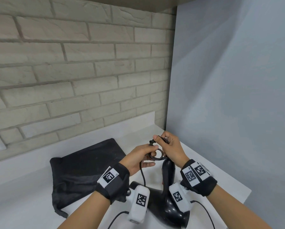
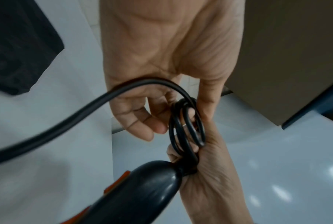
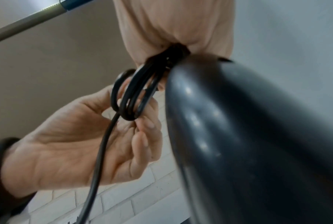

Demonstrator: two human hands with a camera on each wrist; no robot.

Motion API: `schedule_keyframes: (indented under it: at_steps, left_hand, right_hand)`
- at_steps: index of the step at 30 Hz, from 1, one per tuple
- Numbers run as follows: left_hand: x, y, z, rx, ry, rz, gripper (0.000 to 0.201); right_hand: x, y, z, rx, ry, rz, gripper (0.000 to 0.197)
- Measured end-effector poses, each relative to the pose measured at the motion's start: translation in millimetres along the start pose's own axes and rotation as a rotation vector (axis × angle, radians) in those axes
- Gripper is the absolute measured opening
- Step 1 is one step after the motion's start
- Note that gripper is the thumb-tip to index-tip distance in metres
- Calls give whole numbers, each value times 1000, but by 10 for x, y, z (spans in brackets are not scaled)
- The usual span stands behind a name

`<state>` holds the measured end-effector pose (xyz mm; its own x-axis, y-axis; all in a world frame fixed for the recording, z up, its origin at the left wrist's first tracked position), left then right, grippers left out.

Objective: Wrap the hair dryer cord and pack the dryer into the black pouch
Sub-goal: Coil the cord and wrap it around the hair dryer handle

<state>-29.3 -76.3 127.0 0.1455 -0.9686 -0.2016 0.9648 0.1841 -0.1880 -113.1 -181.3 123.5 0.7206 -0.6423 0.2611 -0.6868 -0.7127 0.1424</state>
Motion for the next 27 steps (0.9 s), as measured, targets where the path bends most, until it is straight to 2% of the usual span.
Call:
schedule_keyframes:
  at_steps: [6, 9, 11, 14, 20, 23, 27]
  left_hand:
    - [8, 18, 74, 172, 2, 11, 13]
    - [5, 28, 99, 158, -4, -18, 14]
    - [0, 30, 107, 147, -1, -37, 13]
    - [-15, 30, 119, 173, 2, -53, 14]
    - [-25, 31, 142, 293, 21, -74, 13]
    - [-40, 15, 146, 312, 20, -86, 12]
    - [-85, -17, 152, 334, -11, -77, 15]
  right_hand:
    - [-20, -7, -78, -41, -19, 4, 33]
    - [-19, -20, -146, -63, -63, -72, 17]
    - [-21, -23, -189, -75, -14, -161, 3]
    - [-19, -11, -208, -81, 60, -281, 12]
    - [3, 30, -231, -67, 4, -429, 10]
    - [7, 26, -259, -81, -16, -441, 12]
    - [12, 12, -227, -64, -38, -359, 4]
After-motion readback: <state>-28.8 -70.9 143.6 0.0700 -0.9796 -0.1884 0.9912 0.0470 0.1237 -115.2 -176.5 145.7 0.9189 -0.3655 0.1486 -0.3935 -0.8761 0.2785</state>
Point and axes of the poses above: each hand's wrist, its own x-axis towards the middle knuckle, its own y-axis out of the back of the hand, z = x × y, the point moved 2 cm from there along x, towards the middle knuckle, and after that the axes turned 9 degrees about -z, right-handed, at the moved point
